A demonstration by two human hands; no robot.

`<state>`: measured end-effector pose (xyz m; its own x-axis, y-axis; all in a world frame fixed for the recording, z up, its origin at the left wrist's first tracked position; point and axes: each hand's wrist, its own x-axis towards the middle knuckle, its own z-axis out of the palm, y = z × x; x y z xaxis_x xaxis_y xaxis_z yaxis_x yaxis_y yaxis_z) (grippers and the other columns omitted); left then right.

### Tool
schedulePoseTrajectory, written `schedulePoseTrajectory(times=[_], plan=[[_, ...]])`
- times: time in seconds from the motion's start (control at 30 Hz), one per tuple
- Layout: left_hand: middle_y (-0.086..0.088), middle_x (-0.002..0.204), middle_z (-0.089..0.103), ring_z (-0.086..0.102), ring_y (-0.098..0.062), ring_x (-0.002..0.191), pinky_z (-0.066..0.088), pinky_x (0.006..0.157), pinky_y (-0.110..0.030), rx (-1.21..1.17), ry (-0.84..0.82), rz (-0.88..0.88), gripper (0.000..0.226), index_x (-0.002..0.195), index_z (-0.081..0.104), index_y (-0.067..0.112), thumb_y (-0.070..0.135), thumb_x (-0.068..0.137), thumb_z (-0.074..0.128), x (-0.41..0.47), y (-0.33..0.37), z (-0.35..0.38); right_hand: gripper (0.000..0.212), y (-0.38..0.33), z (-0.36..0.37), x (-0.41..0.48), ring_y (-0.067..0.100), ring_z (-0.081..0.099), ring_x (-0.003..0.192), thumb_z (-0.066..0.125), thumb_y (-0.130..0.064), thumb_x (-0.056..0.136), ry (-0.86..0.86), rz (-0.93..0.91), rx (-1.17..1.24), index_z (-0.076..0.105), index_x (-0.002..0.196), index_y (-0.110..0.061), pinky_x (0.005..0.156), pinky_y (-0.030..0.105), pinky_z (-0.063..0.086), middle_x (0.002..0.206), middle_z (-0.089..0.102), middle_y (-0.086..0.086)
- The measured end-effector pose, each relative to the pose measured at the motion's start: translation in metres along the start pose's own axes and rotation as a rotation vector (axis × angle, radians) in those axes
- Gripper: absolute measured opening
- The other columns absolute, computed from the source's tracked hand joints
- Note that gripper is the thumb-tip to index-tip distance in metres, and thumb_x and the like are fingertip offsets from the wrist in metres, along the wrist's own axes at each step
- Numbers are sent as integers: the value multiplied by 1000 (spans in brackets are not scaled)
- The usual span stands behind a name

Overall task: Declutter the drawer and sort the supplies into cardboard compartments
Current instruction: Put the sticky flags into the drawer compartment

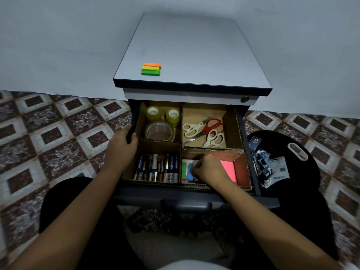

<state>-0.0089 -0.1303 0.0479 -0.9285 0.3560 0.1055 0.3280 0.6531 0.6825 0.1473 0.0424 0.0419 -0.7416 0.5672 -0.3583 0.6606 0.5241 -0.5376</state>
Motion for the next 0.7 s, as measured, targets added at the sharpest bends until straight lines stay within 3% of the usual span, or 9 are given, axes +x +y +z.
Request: schedulePoseTrajectory(times=[0.1, 0.27, 0.33, 0.47, 0.57, 0.7], plan=[[-16, 131, 53, 49, -28, 122, 40, 97, -36, -1, -3, 4, 43, 136, 47, 8, 24, 97, 45, 1, -2, 0, 12, 0, -3, -2, 15, 60, 72, 65, -11, 82, -18, -5, 8, 72, 85, -2, 47, 16, 35, 87, 70, 15], [-15, 131, 54, 49, -28, 122, 40, 96, -35, 4, -1, 5, 42, 137, 47, 8, 24, 97, 45, 0, -2, 0, 14, 1, -4, -4, 13, 59, 74, 67, -10, 81, -43, -13, 51, 72, 91, -2, 53, 16, 40, 94, 71, 12], [-15, 131, 54, 49, -28, 121, 40, 96, -35, 7, 1, 5, 42, 137, 47, 8, 24, 97, 45, -1, -2, 0, 12, 2, -4, -3, 12, 61, 64, 66, -6, 82, -58, 9, 111, 72, 89, 0, 60, 21, 50, 85, 71, 15], [-15, 131, 54, 49, -28, 121, 40, 95, -34, 3, 1, 8, 42, 136, 47, 8, 24, 97, 45, 0, -2, 0, 11, 2, -3, -3, -2, 55, 37, 63, -1, 84, -95, 47, 208, 71, 89, 5, 49, 12, 49, 63, 64, 7], [-15, 131, 54, 49, -28, 121, 40, 94, -34, -1, 1, 13, 42, 136, 48, 8, 24, 97, 45, 0, -2, 0, 9, 2, -2, -3, 10, 63, 54, 65, -4, 83, -63, 35, 174, 72, 86, 1, 68, 27, 57, 74, 70, 12], [-14, 132, 53, 49, -28, 121, 40, 94, -33, -11, 1, 2, 42, 137, 46, 9, 24, 97, 45, -1, -1, 0, 7, 0, -8, -6, 12, 60, 63, 66, -11, 83, -64, -89, 83, 69, 90, -10, 60, 19, 45, 84, 68, 11]])
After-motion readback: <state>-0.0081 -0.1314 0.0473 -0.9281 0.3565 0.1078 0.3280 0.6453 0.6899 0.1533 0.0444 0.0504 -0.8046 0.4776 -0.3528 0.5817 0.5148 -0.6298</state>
